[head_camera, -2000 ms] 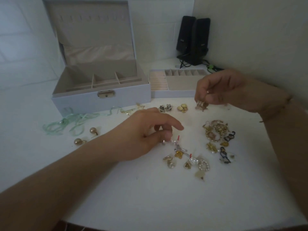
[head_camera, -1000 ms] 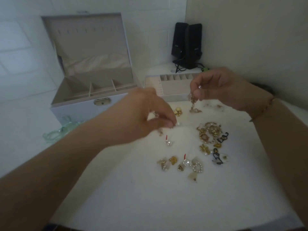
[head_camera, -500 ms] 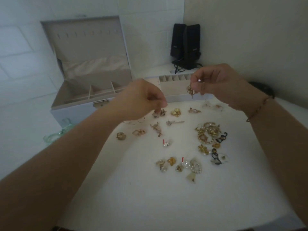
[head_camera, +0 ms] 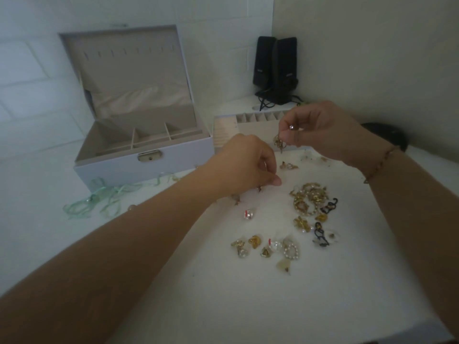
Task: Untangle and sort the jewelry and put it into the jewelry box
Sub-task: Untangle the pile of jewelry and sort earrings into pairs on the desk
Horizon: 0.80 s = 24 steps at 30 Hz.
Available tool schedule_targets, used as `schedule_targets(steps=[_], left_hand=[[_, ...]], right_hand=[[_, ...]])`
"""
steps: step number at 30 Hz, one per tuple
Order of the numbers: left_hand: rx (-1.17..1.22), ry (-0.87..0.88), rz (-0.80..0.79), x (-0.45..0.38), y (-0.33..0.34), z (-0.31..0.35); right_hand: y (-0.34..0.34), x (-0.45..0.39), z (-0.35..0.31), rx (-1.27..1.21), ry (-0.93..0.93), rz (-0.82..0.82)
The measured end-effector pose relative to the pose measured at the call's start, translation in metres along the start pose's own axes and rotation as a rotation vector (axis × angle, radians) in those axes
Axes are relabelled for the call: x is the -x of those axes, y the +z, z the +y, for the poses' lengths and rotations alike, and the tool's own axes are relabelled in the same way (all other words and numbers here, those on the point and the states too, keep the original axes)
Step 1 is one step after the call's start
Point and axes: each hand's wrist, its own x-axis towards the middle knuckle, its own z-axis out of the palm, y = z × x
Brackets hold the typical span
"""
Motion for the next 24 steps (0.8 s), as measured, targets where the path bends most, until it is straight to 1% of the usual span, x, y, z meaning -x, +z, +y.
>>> schedule_targets(steps=[3,6,8,10,12,13,15,19,21,24], left_hand=[[-0.003,-0.006,0.017,-0.001,0.004,-0.004],[-0.031,0.023,0.008,0.0,0.006,-0.005],[-0.031,0.052,0.009,0.004,0.003,-0.006],[0.002,0.09,0.071,0.011,-0.004,-0.011],[0.012,0.096,0.133,0.018,-0.012,-0.017],[-0.003,0.08,0.134,0.021,-0.015,-0.02],[-0.059,0.071,0.103,0.025,-0.016,-0.024],[-0.178,0.123,0.004,0.026,-0.003,-0.024],[-0.214,0.156,-0.003,0.024,0.004,-0.023],[-0.182,0.199,0.03,0.022,0.007,-0.022]], right_hand=[[0.0,0.0,0.001,0.004,-0.011,-0.009],[-0.002,0.0,0.002,-0.01,-0.023,-0.032],[-0.007,0.001,0.001,-0.066,-0.022,-0.068],[-0.012,0.003,0.0,-0.172,-0.019,-0.124],[-0.016,0.004,0.0,-0.221,-0.019,-0.164],[-0.019,0.005,-0.001,-0.199,-0.011,-0.178],[-0.023,0.007,-0.004,-0.068,0.024,-0.205],[-0.024,0.011,-0.003,0.218,0.083,-0.296],[-0.022,0.009,0.0,0.267,0.096,-0.336],[-0.02,0.005,0.001,0.295,0.108,-0.358]])
